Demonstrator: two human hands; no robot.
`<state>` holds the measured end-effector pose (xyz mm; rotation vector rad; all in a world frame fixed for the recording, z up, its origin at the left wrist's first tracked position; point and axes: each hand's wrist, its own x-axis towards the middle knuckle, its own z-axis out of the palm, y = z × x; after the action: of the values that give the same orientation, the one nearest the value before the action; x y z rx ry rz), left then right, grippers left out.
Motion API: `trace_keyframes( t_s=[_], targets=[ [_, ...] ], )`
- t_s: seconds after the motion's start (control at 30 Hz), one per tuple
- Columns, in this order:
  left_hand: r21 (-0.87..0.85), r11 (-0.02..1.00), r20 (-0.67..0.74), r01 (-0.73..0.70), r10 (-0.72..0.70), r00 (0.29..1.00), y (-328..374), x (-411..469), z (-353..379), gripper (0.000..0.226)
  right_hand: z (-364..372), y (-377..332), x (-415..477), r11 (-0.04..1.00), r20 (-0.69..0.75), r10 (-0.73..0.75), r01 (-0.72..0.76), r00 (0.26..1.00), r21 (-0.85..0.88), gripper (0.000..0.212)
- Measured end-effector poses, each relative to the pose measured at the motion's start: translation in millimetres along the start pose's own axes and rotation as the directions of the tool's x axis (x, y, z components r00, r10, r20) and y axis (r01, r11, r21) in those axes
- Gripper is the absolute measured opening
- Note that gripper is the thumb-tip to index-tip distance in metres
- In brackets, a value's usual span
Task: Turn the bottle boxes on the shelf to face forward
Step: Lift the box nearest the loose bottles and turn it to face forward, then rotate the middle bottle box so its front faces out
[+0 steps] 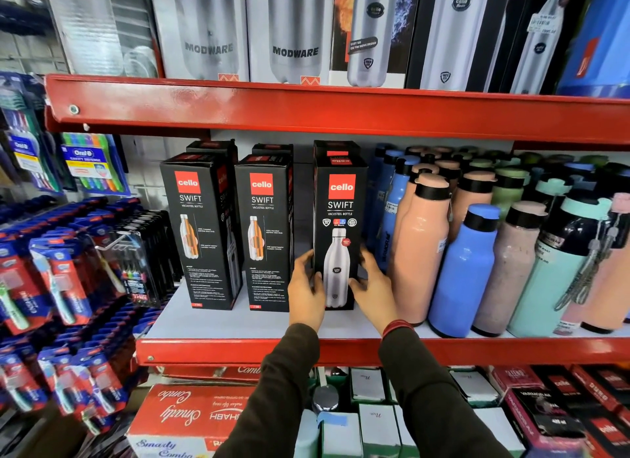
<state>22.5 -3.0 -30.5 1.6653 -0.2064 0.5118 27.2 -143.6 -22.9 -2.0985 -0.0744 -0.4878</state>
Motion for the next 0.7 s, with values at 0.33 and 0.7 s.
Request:
trace_keyframes(
  t_s=[0.33,0.7],
  targets=[
    [0.034,0.980,-0.142,-0.198,0.201,0.969,13.9,-15.2,-17.7,0.042,3.4,-20.9,-22.4,0.988,-0.420,-0.110,0.144,0.901,0.050,0.035],
    [0.216,0.963,-0.300,-0.160,0.221,0.928,10.1,3.2,-78.3,0.053,70.2,-77.9,-34.8,0.947,-0.102,-0.135,0.159,0.986,0.281,0.046]
  ],
)
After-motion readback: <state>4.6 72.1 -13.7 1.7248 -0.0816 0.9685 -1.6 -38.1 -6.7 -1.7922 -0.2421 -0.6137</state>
